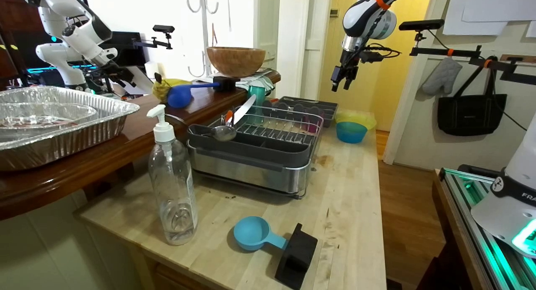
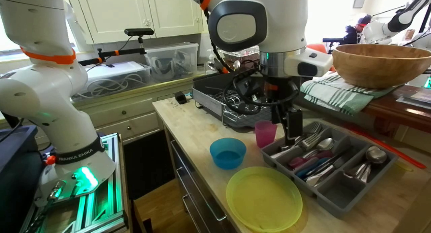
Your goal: Rearrange the position of the pink spoon in the utensil holder
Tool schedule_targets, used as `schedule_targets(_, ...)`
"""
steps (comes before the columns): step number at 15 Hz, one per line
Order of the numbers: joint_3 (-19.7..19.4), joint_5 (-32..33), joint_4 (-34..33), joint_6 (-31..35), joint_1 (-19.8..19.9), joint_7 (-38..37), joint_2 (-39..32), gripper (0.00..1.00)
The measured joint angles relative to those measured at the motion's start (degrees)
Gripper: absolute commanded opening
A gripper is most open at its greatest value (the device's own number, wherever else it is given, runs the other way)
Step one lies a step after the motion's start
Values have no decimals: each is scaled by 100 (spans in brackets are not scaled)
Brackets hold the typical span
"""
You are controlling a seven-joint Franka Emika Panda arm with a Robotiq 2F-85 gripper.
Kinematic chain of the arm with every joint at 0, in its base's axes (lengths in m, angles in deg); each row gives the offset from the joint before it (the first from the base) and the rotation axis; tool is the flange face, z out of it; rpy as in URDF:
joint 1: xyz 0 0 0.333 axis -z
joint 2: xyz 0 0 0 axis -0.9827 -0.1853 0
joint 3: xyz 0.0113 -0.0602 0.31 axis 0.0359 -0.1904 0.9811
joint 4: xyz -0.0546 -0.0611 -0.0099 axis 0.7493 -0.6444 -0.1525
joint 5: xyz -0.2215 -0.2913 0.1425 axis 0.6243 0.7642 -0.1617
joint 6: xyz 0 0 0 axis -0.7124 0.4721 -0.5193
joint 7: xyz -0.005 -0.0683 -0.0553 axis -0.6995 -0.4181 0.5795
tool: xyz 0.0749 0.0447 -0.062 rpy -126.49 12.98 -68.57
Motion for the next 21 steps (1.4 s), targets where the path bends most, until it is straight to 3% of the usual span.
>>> schedule_targets(21,688,-383,-769,944,361,-1145,-1499,100)
